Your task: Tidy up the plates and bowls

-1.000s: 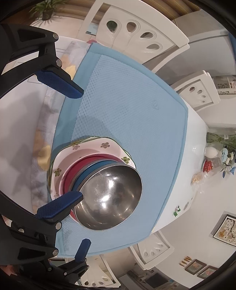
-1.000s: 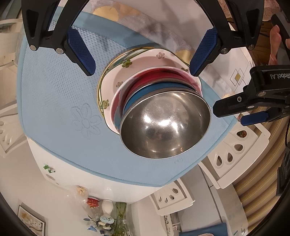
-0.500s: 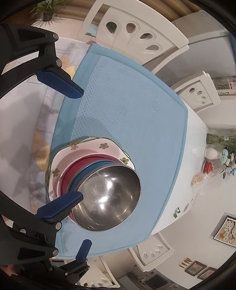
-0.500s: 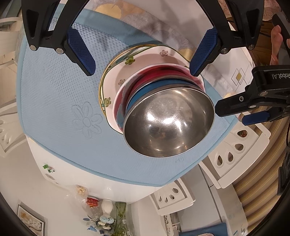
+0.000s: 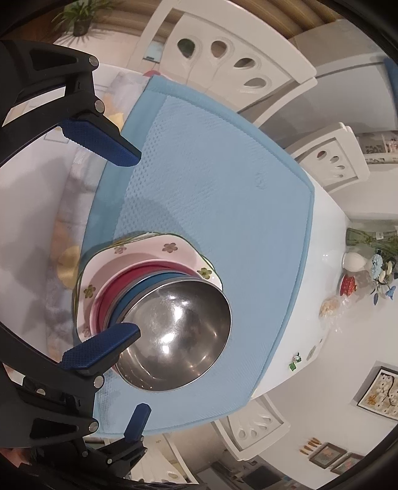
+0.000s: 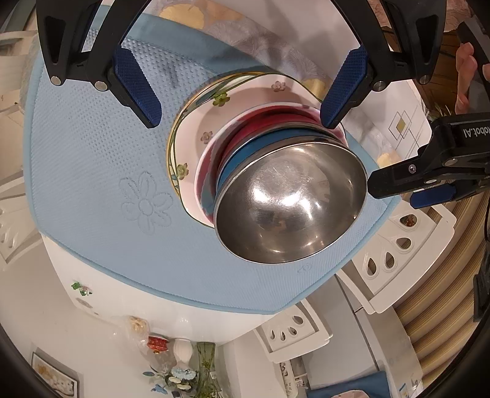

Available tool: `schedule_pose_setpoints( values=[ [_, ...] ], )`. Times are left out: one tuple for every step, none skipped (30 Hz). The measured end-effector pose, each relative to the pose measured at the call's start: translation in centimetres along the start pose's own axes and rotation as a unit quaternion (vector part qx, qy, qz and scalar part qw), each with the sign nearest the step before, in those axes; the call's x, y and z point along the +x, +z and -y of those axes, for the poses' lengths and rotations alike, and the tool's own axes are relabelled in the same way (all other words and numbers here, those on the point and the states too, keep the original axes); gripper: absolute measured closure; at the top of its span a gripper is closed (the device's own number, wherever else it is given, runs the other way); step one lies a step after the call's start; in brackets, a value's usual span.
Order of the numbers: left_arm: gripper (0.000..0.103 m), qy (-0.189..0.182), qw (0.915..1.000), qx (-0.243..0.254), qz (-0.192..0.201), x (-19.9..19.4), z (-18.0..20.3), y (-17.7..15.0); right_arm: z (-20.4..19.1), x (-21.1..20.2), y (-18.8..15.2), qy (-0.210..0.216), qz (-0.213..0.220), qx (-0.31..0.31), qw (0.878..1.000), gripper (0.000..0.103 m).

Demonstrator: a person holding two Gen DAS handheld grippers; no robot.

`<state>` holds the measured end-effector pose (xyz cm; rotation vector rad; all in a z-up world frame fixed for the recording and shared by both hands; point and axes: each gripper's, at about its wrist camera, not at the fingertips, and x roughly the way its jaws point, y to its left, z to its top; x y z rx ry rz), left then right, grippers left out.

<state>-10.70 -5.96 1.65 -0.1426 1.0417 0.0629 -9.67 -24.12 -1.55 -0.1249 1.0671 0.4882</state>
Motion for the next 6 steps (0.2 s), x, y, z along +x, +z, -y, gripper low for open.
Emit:
schedule_pose_setpoints(
  values=[
    [0.001,0.004,1.0,0.004,0.003,-0.07,0.15,0.02,0.0,-0.01,0.0,0.002,0.001,0.0,1.0,0.0],
    [0.001,0.007,0.9999,0.007,0.004,-0.11,0.26,0.07,0.05,-0.04,-0.04,0.003,0.002,0.0,1.0,0.0],
    [0.001,0.01,0.9999,0.011,0.007,-0.16,0.38,0.1,0.03,-0.03,-0.05,0.004,0.002,0.0,1.0,0.0],
    [0.001,0.012,0.9998,0.013,0.008,-0.21,0.48,0.13,0.0,-0.03,-0.07,0.005,0.003,0.0,1.0,0.0],
    [0.001,0.014,0.9997,0.015,0.01,-0.23,0.56,0.17,-0.02,-0.04,-0.14,0.006,0.003,0.001,1.0,0.0],
    [0.001,0.014,0.9997,0.017,0.01,-0.23,0.64,0.23,-0.01,-0.07,-0.14,0.008,0.004,0.001,1.0,0.0]
  ],
)
